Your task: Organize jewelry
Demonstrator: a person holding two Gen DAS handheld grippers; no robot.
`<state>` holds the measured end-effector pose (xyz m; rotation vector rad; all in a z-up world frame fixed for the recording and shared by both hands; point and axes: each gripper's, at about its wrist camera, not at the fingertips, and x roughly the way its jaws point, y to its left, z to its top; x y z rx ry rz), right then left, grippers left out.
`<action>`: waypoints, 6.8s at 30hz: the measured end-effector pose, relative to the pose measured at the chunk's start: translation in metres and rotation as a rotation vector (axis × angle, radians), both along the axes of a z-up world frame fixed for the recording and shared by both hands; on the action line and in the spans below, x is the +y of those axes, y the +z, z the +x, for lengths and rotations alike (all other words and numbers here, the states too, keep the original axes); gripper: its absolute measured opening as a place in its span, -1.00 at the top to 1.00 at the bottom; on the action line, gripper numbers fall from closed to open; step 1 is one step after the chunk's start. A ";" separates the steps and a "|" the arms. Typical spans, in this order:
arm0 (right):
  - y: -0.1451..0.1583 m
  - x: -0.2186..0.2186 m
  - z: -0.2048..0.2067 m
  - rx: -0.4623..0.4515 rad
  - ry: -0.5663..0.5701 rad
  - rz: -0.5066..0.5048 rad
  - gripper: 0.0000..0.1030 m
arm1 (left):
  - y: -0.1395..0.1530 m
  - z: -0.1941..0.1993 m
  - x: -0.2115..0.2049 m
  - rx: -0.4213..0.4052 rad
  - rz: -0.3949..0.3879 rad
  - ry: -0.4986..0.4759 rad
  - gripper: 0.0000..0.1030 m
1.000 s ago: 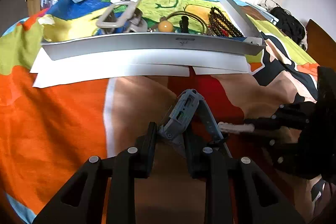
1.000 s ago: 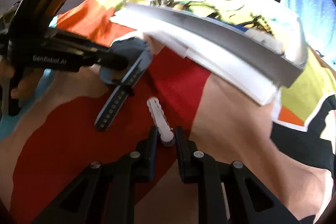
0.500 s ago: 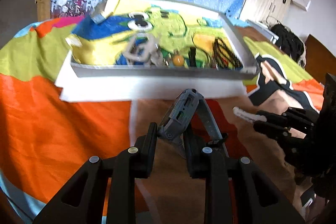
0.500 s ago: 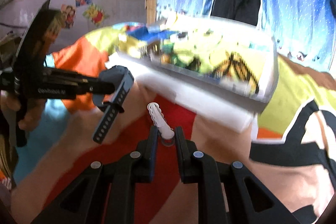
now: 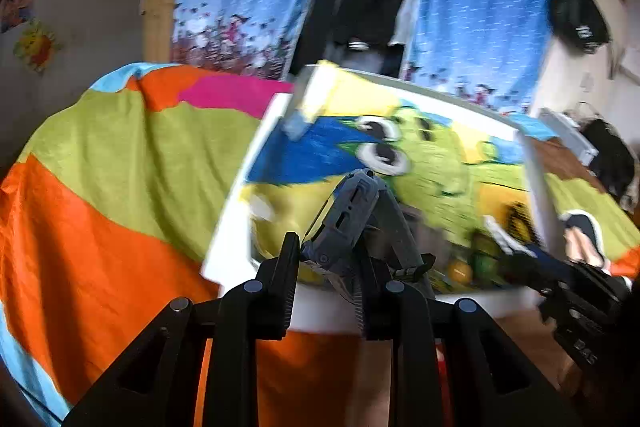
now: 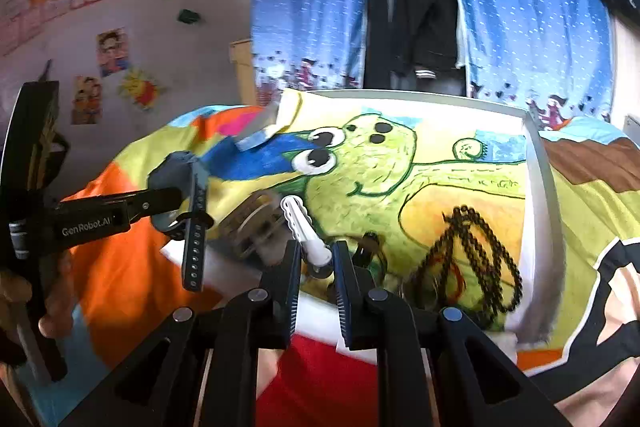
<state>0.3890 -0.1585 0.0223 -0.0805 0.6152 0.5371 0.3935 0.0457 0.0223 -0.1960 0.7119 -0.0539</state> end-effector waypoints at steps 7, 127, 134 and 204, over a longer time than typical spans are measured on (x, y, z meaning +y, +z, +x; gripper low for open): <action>-0.006 0.022 0.022 0.045 -0.063 -0.050 0.70 | -0.015 0.023 0.008 0.050 0.017 0.049 0.59; 0.093 -0.075 -0.290 -0.281 -0.392 0.070 -1.00 | 0.081 -0.305 -0.041 -0.293 0.128 0.022 -0.97; 0.076 -0.080 -0.292 -0.253 -0.399 0.057 -1.00 | 0.066 -0.308 -0.045 -0.260 0.130 0.031 -0.97; 0.052 -0.086 -0.320 -0.294 -0.397 0.015 -1.00 | 0.039 -0.329 -0.048 -0.281 0.185 0.036 -0.97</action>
